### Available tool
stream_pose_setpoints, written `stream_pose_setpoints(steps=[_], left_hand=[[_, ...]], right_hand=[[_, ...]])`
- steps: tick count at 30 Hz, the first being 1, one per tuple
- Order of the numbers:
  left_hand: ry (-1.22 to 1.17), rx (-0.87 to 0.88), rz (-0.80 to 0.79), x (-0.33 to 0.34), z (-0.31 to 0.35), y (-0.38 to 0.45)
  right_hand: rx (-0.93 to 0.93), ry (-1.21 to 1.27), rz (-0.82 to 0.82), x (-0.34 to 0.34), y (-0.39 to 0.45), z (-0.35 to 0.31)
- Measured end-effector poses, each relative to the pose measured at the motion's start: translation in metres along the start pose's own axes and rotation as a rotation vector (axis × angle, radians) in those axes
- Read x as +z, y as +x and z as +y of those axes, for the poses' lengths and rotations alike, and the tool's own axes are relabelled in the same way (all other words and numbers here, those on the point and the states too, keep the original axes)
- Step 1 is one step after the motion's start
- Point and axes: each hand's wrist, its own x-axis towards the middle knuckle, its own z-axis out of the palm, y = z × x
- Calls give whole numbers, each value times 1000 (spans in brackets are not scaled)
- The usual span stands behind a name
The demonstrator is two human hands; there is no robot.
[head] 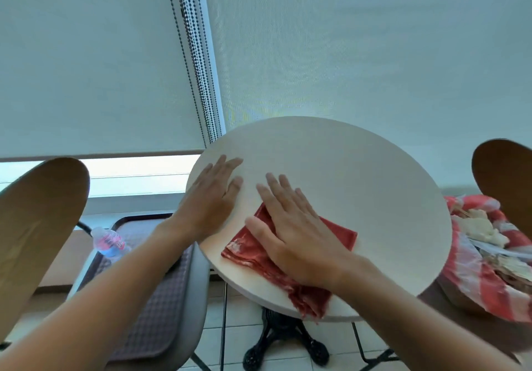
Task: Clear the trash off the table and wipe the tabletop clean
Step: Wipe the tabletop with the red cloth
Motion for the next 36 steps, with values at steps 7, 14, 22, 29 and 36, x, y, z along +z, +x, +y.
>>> stream_pose_setpoints(steps=[7, 14, 22, 29, 36], left_hand=[[8, 29, 15, 6, 10, -7], [33, 48, 44, 2, 18, -11], [49, 52, 55, 6, 12, -10], [41, 3, 47, 6, 16, -10], [-13, -34, 40, 3, 20, -11]], right_hand=[[289, -213, 47, 40, 0, -17], [167, -280, -12, 21, -32, 0], [181, -278, -50, -3, -24, 49], [232, -254, -45, -8, 29, 68], [114, -260, -54, 4, 80, 49]])
